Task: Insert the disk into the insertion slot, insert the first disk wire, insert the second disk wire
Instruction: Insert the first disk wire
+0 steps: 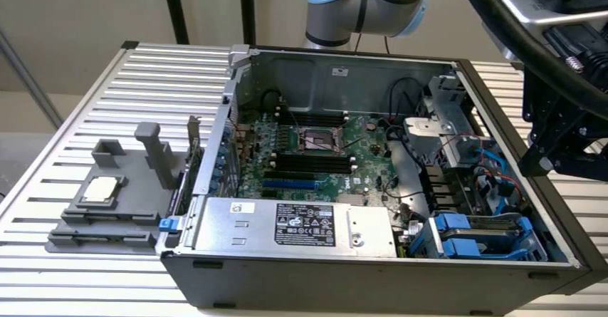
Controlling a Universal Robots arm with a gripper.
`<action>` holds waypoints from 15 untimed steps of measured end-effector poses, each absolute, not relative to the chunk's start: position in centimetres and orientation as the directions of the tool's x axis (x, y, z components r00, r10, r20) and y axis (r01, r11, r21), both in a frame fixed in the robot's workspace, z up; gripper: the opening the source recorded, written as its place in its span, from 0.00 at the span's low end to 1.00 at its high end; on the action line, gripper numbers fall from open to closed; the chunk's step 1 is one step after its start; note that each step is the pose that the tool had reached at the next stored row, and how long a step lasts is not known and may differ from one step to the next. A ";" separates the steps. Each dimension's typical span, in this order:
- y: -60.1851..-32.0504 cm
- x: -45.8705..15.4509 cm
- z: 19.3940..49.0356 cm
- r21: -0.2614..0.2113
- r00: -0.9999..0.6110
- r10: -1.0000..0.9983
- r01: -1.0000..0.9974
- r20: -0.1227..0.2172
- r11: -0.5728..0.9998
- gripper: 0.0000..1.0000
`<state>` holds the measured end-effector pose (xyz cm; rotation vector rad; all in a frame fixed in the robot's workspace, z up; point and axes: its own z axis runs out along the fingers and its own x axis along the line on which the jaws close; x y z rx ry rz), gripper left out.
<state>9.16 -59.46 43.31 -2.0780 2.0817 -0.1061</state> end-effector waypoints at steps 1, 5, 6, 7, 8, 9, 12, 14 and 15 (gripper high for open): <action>-59.5 9.2 43.3 -0.190 0.007 -0.996 -0.982 -0.089 0.010 0.11; -59.4 9.3 43.0 -0.190 0.007 -0.996 -0.982 -0.088 0.010 0.11; -59.4 9.4 42.9 -0.190 0.007 -0.996 -0.982 -0.088 0.010 0.11; -59.4 9.4 42.9 -0.189 0.007 -0.996 -0.982 -0.088 0.010 0.11; -59.4 9.3 42.9 -0.189 0.007 -0.996 -0.982 -0.088 0.010 0.11; -59.4 9.4 42.9 -0.189 0.007 -0.996 -0.982 -0.088 0.010 0.11; -59.4 9.4 42.9 -0.189 0.007 -0.996 -0.982 -0.088 0.010 0.11; -59.4 9.4 42.9 -0.189 0.007 -0.996 -0.982 -0.088 0.010 0.11; -59.4 9.4 42.9 -0.189 0.007 -0.996 -0.982 -0.088 0.010 0.11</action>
